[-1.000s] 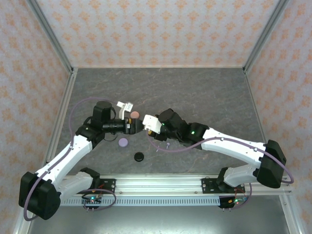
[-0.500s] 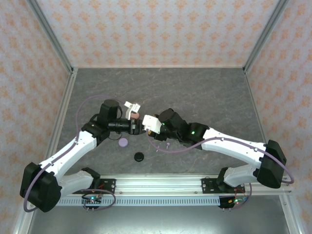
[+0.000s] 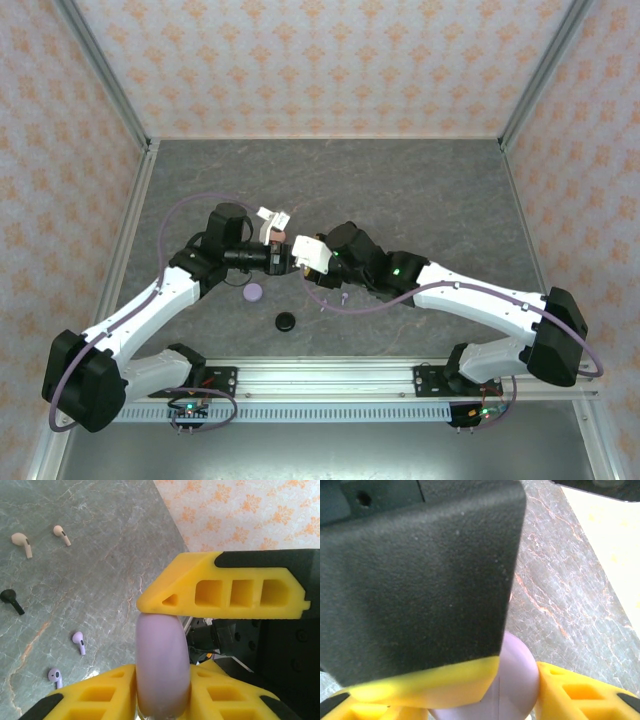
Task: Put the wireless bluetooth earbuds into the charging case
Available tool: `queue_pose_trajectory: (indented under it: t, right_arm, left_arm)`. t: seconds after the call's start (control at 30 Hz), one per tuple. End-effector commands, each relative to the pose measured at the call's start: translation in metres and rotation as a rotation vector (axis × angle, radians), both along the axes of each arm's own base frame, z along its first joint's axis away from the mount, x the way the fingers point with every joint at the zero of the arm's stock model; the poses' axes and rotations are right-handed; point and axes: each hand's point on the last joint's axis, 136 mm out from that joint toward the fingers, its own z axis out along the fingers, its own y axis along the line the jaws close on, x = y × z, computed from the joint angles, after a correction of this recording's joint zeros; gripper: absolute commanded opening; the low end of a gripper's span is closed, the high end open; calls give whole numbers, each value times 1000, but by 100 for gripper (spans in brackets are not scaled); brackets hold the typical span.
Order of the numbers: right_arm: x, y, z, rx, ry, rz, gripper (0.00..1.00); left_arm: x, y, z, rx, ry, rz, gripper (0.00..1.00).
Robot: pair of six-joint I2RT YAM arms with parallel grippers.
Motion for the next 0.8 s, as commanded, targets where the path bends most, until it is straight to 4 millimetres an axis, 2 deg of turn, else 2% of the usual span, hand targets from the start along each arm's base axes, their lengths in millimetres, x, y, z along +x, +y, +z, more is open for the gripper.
queue_pose_trajectory:
  t: [0.0,0.13,0.2,0.3,0.37,0.57,0.77]
  right_arm:
    - [-4,0,12,32,22,10,60]
    - [-6,-11,14,46,68,-24,76]
    - [-6,-19,17,74,103,-52,85]
    - [-10,-29,19,135,191,-71,95]
    - [-13,-39,31,218,233,-86,98]
    - [-4,-69,48,511,394,-147,99]
    - [10,-85,84,844,462,-133,99]
  left_arm:
    - [3,-6,21,-39,-84,-8,25]
    - [9,-3,23,-41,-117,43,22]
    - [16,2,23,-33,-146,92,17]
    - [24,6,29,-58,-211,156,12]
    - [29,7,35,-77,-270,187,10]
    - [33,9,53,-124,-464,259,5]
    - [17,-1,79,-151,-644,228,2]
